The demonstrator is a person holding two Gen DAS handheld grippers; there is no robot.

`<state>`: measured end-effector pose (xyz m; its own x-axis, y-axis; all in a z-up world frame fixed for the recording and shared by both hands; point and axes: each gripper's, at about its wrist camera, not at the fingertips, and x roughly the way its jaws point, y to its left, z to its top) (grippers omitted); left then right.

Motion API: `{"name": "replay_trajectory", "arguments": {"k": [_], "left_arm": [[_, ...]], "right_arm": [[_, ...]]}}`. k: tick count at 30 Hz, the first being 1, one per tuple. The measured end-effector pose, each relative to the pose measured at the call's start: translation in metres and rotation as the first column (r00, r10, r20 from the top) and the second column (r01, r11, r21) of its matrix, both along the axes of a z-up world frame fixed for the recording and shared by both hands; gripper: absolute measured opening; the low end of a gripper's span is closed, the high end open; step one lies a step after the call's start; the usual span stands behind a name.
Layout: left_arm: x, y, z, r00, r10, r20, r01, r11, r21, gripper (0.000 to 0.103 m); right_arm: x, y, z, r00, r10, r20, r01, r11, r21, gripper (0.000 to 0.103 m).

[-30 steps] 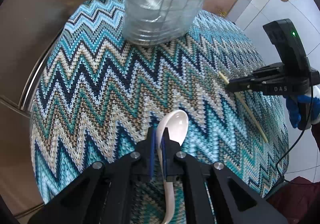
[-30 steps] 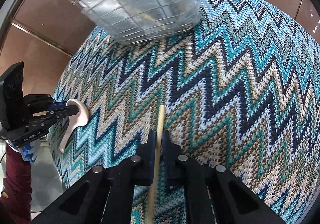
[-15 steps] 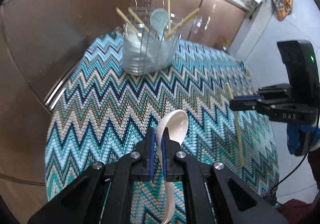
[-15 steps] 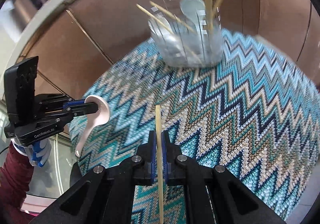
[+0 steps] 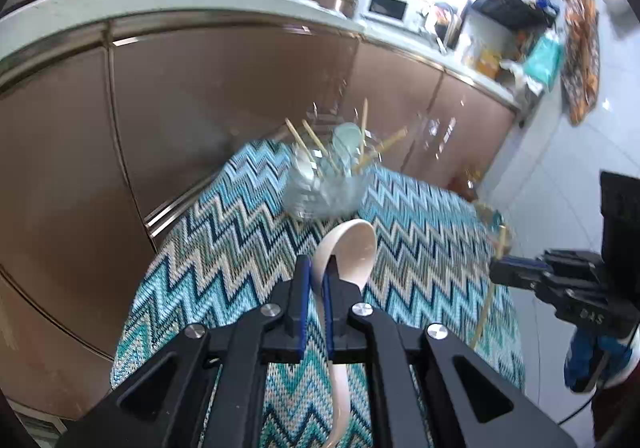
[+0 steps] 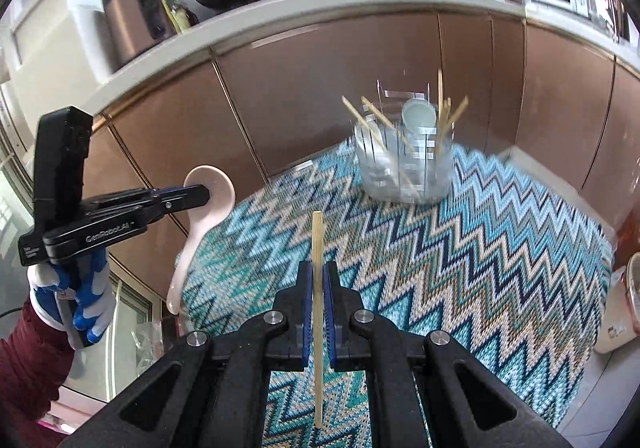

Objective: Organize utensils
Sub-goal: 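Lift the pink spoon and the chopstick up toward the wire basket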

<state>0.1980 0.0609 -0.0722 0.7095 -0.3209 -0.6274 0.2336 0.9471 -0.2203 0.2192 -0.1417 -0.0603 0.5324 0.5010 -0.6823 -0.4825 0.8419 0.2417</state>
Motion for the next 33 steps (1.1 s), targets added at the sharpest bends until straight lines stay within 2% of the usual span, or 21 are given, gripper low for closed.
{"name": "replay_trajectory", "arguments": {"k": [5, 10, 14, 17, 22, 26, 30, 33], "left_arm": [[0.012, 0.001, 0.027, 0.995, 0.072, 0.064, -0.068, 0.995, -0.066, 0.005], [0.043, -0.002, 0.059, 0.978, 0.153, 0.141, -0.129, 0.978, -0.161, 0.005], [0.084, -0.012, 0.081, 0.954, 0.212, 0.212, -0.165, 0.962, -0.219, 0.005], [0.115, -0.020, 0.087, 0.930, 0.255, 0.266, -0.188, 0.949, -0.251, 0.005], [0.167, -0.039, 0.076, 0.883, 0.338, 0.325, -0.253, 0.927, -0.276, 0.006], [0.200, -0.050, 0.052, 0.854, 0.387, 0.347, -0.297, 0.911, -0.285, 0.006], [0.219, -0.060, 0.027, 0.829, 0.421, 0.368, -0.337, 0.901, -0.273, 0.006], [0.226, -0.064, 0.009, 0.816, 0.446, 0.367, -0.359, 0.889, -0.284, 0.006]], "right_arm": [[0.004, -0.008, 0.032, 0.995, -0.027, 0.097, 0.023, 0.999, 0.040, 0.006], [0.028, -0.013, 0.062, 0.978, -0.069, 0.199, 0.051, 0.995, 0.091, 0.006], [0.060, -0.016, 0.084, 0.945, -0.110, 0.306, 0.067, 0.987, 0.147, 0.006], [0.086, -0.019, 0.093, 0.914, -0.146, 0.378, 0.078, 0.979, 0.189, 0.006], [0.132, -0.022, 0.084, 0.870, -0.205, 0.448, 0.103, 0.965, 0.242, 0.006], [0.163, -0.017, 0.069, 0.841, -0.220, 0.494, 0.114, 0.965, 0.236, 0.006], [0.184, -0.013, 0.049, 0.827, -0.218, 0.518, 0.122, 0.969, 0.213, 0.006], [0.194, -0.014, 0.032, 0.829, -0.225, 0.512, 0.137, 0.969, 0.204, 0.006]]}}
